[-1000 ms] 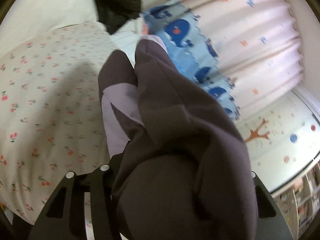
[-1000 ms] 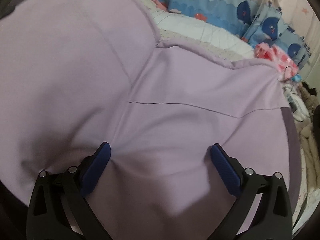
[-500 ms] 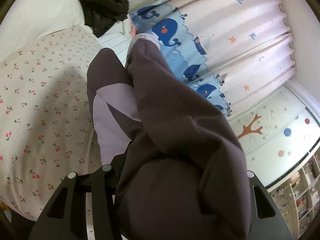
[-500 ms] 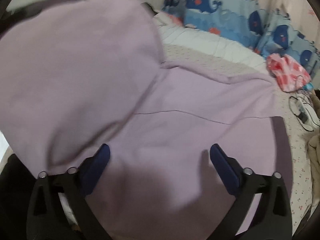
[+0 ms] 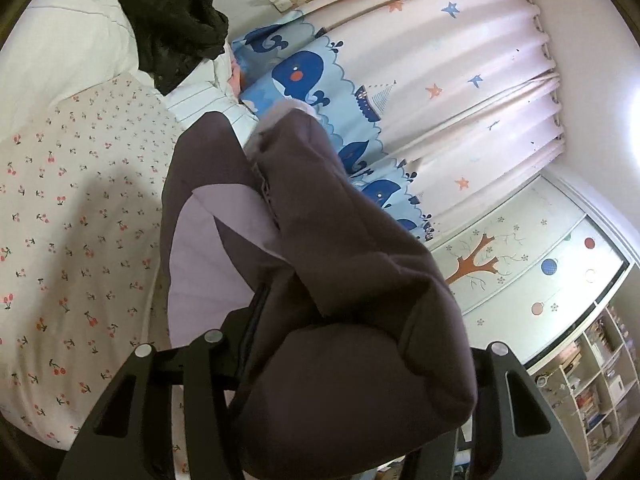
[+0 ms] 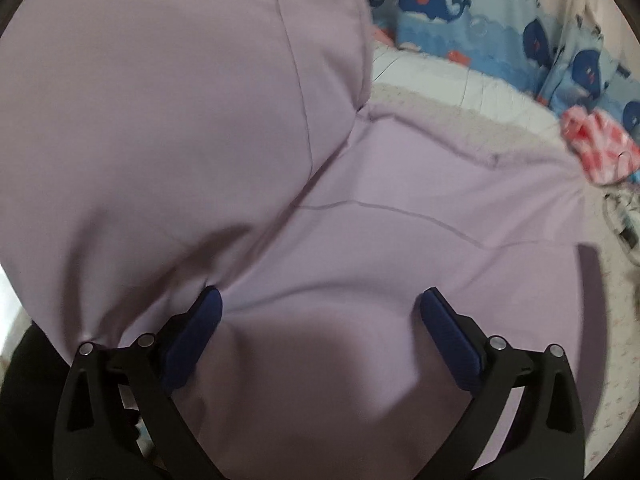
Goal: Fold large clothes
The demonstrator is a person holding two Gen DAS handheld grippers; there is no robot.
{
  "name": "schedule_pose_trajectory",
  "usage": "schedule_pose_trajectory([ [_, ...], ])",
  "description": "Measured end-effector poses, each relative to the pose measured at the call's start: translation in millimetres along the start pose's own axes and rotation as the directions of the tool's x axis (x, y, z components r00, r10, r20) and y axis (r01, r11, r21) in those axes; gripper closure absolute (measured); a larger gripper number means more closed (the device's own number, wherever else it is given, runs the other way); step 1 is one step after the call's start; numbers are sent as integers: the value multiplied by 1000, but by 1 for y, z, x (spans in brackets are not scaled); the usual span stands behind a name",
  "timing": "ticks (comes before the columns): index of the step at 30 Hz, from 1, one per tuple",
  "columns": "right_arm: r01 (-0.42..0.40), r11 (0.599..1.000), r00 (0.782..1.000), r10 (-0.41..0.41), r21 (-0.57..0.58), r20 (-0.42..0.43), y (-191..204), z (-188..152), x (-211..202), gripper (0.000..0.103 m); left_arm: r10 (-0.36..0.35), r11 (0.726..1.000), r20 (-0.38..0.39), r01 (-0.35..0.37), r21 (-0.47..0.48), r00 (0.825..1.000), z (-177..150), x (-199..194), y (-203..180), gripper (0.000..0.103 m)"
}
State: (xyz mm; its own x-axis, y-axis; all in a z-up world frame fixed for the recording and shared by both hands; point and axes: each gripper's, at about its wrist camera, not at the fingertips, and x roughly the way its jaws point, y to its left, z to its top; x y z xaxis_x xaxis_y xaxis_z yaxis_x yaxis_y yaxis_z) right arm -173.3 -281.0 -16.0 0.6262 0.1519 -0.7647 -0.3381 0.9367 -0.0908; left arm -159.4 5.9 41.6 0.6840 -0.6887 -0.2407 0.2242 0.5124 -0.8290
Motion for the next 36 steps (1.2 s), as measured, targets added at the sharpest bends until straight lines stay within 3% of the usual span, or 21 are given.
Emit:
schedule_pose_trajectory([
  [4,40,999,997,-39,2,-62,-10,-16,20,6,4,1000,-4,-4,-7,1000,-1,3,4,53],
  [9,-2,1000,998,1,-26,-61,-10,-21,19,6,-13,999,-28,14,33,1000,-17,14,-12,53],
  [11,-14,999,999,13,-45,-34,-16,-19,9,6,-18,999,-34,19,46,999,-18,19,-20,53],
  [13,47,998,998,-46,-30,34,-19,-26,-5,6,-18,997,-43,21,74,999,-18,23,-30,53],
  [18,-25,1000,1000,25,15,5,-27,-48,1,6,-4,989,-88,17,146,996,-31,44,-49,53],
  [20,-93,994,994,88,66,64,-39,-47,-17,6,13,982,-107,7,190,994,-41,52,-59,53],
  [22,-104,987,985,84,126,150,-58,-53,-41,6,31,969,-132,3,249,991,-51,63,-72,53],
  [27,-97,957,983,48,274,178,-103,-77,-66,6,42,952,-181,16,307,983,-72,86,-88,53],
  [29,-156,928,978,97,339,187,-122,-91,-72,6,45,946,-198,22,323,979,-81,96,-93,53],
  [33,-378,772,920,254,511,298,-163,-121,-85,6,57,932,-229,31,361,972,-97,116,-103,53],
  [36,-443,639,893,251,628,375,-211,-129,-98,6,72,916,-264,41,399,962,-115,138,-110,53],
])
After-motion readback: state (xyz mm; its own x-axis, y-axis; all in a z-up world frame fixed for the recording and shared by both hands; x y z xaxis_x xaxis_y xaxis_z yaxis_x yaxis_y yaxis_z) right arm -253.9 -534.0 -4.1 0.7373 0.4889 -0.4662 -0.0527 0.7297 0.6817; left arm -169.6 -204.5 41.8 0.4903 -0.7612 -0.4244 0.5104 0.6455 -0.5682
